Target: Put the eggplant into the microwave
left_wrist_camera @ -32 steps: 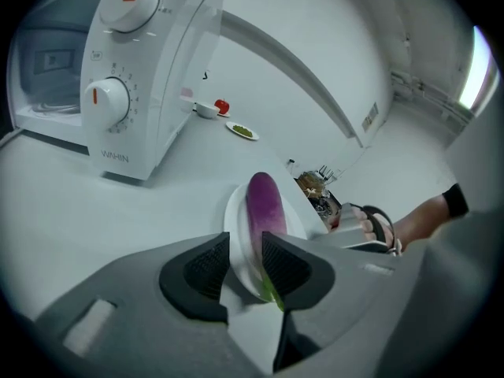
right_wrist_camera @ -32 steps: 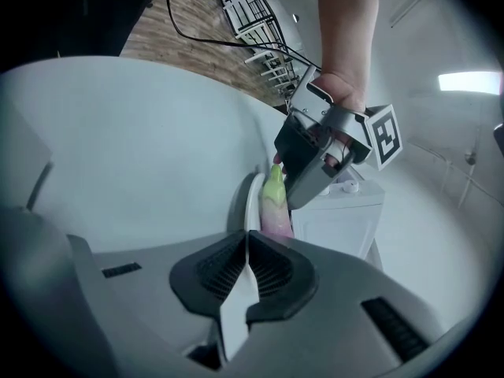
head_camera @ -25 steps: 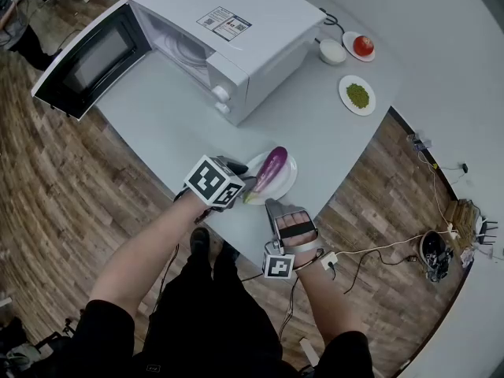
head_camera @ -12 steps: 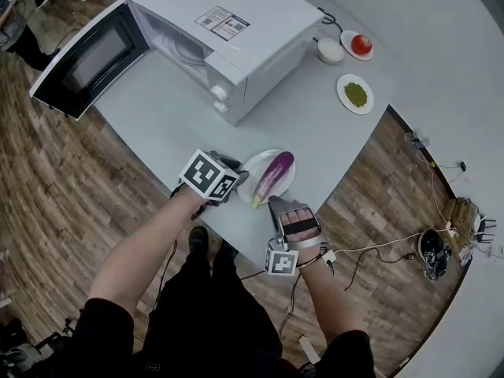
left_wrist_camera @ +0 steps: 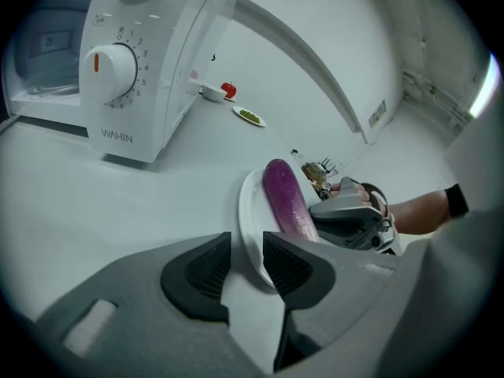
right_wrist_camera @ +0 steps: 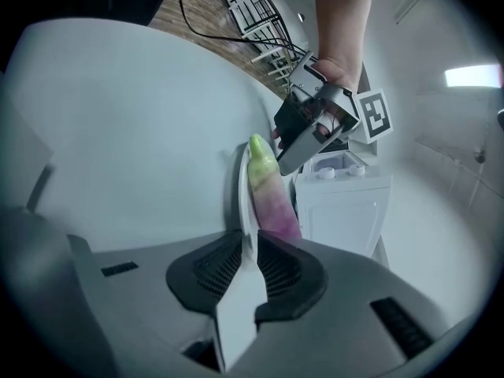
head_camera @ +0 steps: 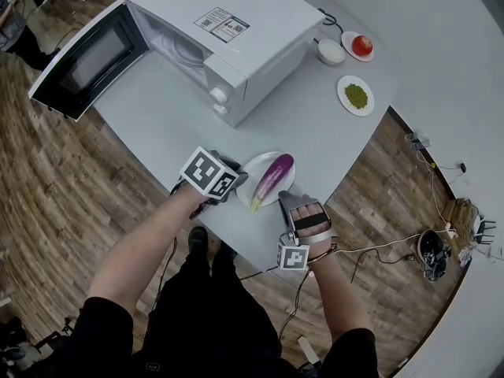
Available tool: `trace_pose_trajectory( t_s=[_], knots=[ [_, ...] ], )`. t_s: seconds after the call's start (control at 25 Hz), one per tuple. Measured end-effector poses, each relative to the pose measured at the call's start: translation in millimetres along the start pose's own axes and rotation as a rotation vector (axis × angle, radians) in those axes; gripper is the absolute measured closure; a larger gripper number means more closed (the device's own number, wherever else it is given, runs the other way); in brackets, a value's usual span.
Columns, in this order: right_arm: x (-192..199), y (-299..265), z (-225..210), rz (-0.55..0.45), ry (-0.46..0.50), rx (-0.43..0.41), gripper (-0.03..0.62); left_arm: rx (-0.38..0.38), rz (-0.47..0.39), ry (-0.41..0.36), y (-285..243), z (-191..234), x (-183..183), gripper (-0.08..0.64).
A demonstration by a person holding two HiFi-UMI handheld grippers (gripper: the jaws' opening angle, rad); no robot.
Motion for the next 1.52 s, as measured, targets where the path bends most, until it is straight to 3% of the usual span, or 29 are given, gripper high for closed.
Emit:
trace_pose_trajectory(
  t_s=[0.72, 0.96, 1.52],
  knots=[
    [-12.3, -10.2, -1.6, -0.023, 0.039, 0.025, 0.558, -0.012, 0.031, -0.061, -2.4, -2.3, 5.1, 0.436],
    [-19.1, -5.1, -12.5, -0.007, 0.047, 0.093, 0.571, -0.031, -0.010, -0.027, 2.9, 1.2, 2.8, 0.436],
    [-25.7, -0.4, -16.8, -0.007, 0.070, 0.164, 0.572, -0.061, -0.031, 0.017, 18.3, 13.9, 15.0, 0.436]
  ],
)
Point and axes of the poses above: the fingertips, and each gripper's own axes: y backward along the fingers, z to its left, x out of its underside, the point moved 1 cm from there along y, backward along the fingers, and after that the axes turned 10 degrees about y, right-handed, at the moved point
